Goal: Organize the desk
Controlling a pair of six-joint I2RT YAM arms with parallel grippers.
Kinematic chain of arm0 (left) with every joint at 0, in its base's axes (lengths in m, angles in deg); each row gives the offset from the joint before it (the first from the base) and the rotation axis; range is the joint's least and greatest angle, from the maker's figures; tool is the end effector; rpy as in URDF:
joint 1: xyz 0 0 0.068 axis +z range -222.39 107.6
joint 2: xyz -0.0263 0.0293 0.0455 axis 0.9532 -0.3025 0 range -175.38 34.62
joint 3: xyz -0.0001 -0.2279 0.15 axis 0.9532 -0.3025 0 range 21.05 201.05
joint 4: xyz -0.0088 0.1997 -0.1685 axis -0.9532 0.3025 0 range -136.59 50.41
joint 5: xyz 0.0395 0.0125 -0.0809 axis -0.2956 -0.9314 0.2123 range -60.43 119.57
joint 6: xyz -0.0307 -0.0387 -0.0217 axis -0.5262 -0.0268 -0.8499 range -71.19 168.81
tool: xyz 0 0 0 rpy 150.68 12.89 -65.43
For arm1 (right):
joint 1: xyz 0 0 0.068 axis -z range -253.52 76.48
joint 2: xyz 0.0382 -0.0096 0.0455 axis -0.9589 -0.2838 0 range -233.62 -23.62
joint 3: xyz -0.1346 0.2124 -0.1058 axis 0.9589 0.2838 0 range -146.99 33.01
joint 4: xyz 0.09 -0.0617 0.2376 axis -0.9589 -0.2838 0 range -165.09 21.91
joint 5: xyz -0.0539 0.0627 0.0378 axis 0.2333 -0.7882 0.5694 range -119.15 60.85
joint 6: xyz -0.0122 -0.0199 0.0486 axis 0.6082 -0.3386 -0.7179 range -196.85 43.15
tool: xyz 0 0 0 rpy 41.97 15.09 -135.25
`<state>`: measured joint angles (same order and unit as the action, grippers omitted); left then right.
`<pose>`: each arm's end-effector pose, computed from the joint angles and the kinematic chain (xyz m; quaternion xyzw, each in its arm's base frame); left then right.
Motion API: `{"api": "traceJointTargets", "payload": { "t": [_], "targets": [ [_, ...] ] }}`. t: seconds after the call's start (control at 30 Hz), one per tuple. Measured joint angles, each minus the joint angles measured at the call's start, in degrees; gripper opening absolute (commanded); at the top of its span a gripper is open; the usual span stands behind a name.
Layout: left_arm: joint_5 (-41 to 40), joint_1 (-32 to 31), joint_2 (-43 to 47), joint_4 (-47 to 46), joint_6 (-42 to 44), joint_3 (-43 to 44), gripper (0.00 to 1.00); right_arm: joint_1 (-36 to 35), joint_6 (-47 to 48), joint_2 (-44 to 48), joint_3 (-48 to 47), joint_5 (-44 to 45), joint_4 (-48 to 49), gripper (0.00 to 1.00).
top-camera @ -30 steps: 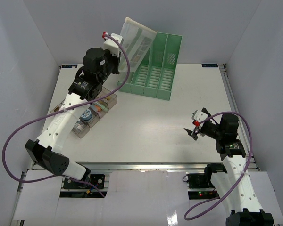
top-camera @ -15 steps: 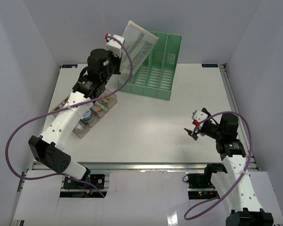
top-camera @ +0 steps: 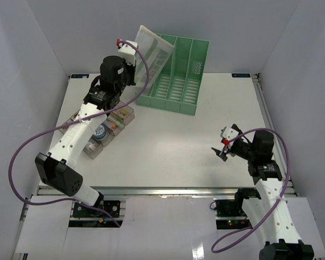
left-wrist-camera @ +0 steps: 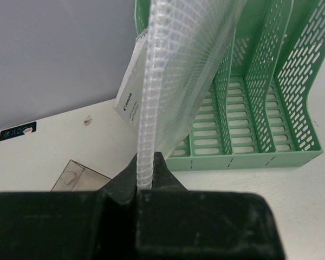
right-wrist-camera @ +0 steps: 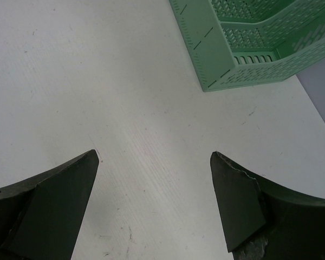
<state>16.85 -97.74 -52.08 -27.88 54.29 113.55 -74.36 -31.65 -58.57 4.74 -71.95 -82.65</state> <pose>0.3183 -0.1421 0.4372 0.1401 0.7677 -0.0215 0.6250 0.1469 0.0263 0.2594 -0.4901 0.6267 0.0804 0.6005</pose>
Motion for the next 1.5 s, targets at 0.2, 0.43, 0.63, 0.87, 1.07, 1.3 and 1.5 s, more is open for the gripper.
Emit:
{"api": "traceJointTargets", "payload": {
  "t": [0.2,0.43,0.63,0.87,1.07,1.3,1.5],
  "targets": [
    [0.0,0.7,0.0,0.1,-1.1,-0.2,0.0,0.0,0.0,0.0,0.0,-0.2,0.0,0.9],
    [0.0,1.0,0.2,-0.1,-2.1,-0.8,0.0,0.0,0.0,-0.1,0.0,-0.4,0.0,0.9],
    [0.0,1.4,1.3,-0.6,-2.7,-3.1,0.0,0.0,0.0,-0.4,0.0,-0.7,0.0,0.9],
    [0.3,2.0,2.2,-0.3,-2.9,-5.2,0.0,0.0,0.0,-0.4,0.0,-0.9,0.0,0.9],
    [2.1,2.0,2.2,-0.2,-3.5,-5.4,0.0,0.0,0.1,-0.4,0.0,-0.9,0.0,0.9],
    [5.8,2.0,-0.4,1.6,-4.0,-2.9,0.0,0.0,0.2,-0.4,0.0,-0.9,0.0,0.9],
    [8.8,2.0,-5.7,3.3,-4.1,2.9,0.0,0.0,0.3,-0.4,0.0,-0.9,0.0,0.9]
  ]
}}
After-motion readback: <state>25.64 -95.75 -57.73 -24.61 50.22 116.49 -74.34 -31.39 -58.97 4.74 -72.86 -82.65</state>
